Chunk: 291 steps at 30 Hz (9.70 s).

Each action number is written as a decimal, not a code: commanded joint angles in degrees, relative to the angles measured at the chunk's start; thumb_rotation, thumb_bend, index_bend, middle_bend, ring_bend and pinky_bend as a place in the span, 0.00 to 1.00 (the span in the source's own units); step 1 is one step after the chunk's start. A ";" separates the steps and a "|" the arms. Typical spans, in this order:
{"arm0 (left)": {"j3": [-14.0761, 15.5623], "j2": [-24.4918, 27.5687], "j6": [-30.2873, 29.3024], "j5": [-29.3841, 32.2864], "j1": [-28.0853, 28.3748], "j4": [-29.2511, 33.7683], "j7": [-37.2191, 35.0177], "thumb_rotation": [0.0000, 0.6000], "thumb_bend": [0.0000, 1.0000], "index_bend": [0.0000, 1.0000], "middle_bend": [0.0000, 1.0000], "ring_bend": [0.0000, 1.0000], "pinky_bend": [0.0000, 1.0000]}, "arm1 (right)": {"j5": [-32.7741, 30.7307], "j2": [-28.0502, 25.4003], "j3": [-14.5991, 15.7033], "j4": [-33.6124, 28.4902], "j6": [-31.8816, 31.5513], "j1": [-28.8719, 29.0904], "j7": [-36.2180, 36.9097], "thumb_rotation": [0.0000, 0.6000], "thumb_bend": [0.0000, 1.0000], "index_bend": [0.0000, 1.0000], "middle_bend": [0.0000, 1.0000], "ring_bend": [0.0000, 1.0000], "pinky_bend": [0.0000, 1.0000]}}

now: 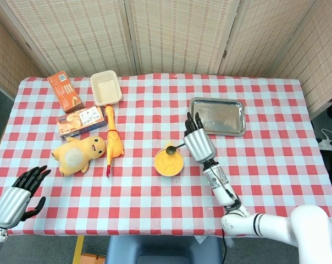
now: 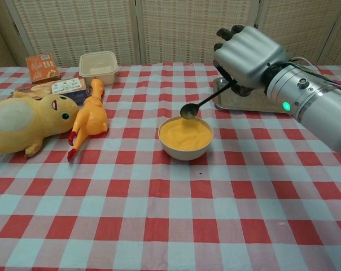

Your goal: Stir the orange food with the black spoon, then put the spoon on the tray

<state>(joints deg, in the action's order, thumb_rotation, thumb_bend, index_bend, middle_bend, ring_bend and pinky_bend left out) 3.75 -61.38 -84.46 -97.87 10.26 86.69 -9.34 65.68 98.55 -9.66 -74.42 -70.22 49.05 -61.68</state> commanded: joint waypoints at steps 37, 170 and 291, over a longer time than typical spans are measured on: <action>-0.01 -0.05 0.08 0.19 -0.02 0.13 0.33 1.00 0.51 0.00 0.00 0.00 0.13 | 7.40 -0.96 1.76 -3.87 0.15 -2.19 -2.48 1.00 0.38 0.84 0.24 0.02 0.13; -0.24 -0.07 0.63 0.78 0.20 0.09 0.23 1.00 0.51 0.00 0.00 0.00 0.14 | 25.47 4.04 2.49 14.23 2.20 -1.99 -6.22 1.00 0.39 0.84 0.24 0.06 0.13; 0.21 -0.09 1.62 0.72 0.52 0.95 1.27 1.00 0.51 0.00 0.00 0.00 0.14 | 36.71 1.06 2.67 19.74 -1.80 -3.17 -7.20 1.00 0.40 0.83 0.24 0.07 0.11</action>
<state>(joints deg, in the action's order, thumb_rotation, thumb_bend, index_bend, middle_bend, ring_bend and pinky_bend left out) 3.96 -61.48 -82.86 -97.15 10.79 87.65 -8.07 102.83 99.11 -6.62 -55.20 -71.70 45.99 -69.35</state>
